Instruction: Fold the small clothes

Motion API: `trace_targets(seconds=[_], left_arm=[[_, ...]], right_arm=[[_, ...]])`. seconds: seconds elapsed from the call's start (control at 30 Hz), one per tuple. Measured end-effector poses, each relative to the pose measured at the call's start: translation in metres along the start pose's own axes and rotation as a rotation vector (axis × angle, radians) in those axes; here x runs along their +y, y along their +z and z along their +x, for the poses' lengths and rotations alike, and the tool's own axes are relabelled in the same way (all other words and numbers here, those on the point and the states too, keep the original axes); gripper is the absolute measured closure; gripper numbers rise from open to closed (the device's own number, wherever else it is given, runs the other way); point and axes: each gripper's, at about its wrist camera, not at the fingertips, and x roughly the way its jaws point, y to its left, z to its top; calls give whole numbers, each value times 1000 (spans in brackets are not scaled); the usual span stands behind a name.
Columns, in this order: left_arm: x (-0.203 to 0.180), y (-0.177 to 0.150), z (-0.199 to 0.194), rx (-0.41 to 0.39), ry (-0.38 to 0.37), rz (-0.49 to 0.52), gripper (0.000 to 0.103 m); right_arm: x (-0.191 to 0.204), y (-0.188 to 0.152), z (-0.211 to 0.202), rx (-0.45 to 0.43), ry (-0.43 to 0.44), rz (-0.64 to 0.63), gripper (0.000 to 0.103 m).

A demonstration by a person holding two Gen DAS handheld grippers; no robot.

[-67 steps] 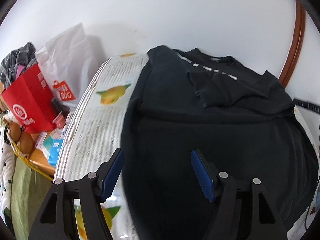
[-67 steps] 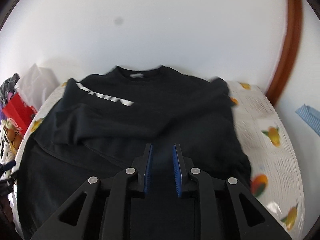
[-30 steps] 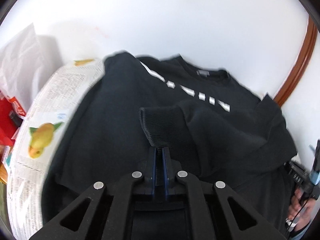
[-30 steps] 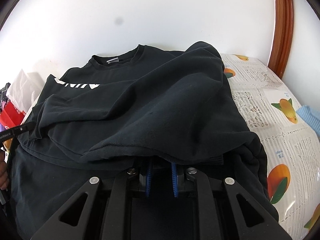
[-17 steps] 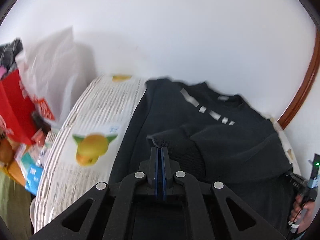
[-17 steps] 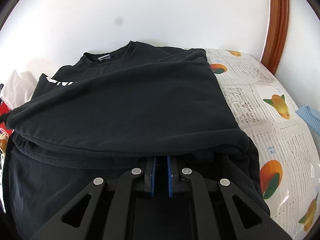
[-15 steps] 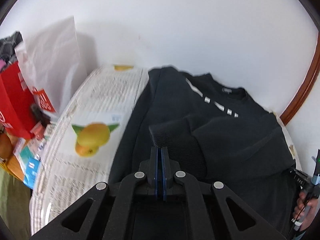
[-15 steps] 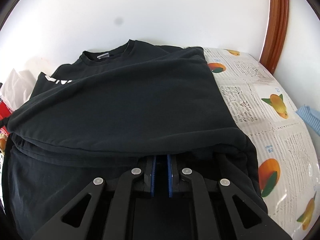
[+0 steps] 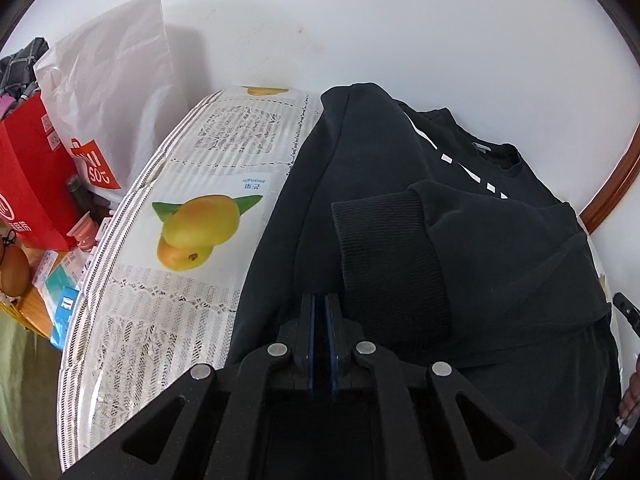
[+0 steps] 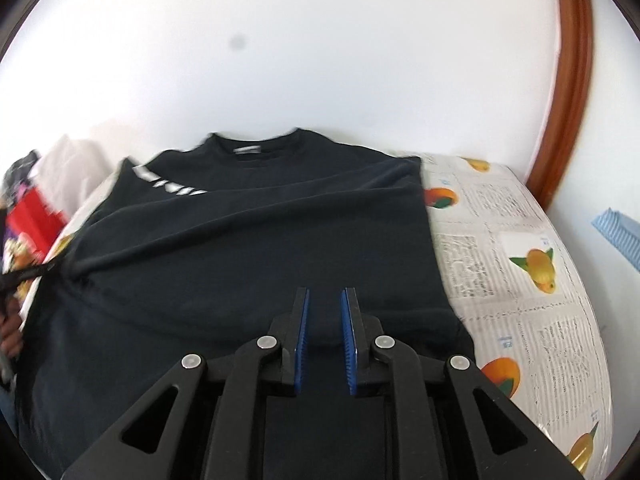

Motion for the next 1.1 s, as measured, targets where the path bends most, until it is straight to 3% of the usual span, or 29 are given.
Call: trace_targets(seconds=[0.23, 0.37, 0.43, 0.5, 0.73, 0.8, 0.9, 1.03, 1.1], left_arm=[[-4, -5, -8, -21, 26, 21, 95], [-6, -10, -15, -31, 37, 43, 95], [-6, -13, -22, -39, 38, 45, 95], [-5, -17, -30, -49, 39, 45, 95], [5, -38, -62, -18, 7, 35, 95], [8, -50, -73, -18, 11, 43, 91], [15, -65, -86, -12, 30, 32, 74], [27, -87, -101, -16, 49, 1, 40], [30, -99, -105, -9, 46, 3, 39]], right_arm=[[-17, -10, 38, 106, -92, 51, 87], [-18, -20, 23, 82, -102, 66, 85], [-17, -22, 17, 78, -117, 69, 72], [-19, -27, 4, 60, -148, 58, 65], [-40, -48, -41, 27, -202, 71, 64], [-49, -57, -53, 43, -177, 84, 64], [-62, -78, -69, 57, -179, 101, 64], [-75, -111, -81, 95, -173, 129, 55], [-78, -130, -85, 116, -157, 143, 52]])
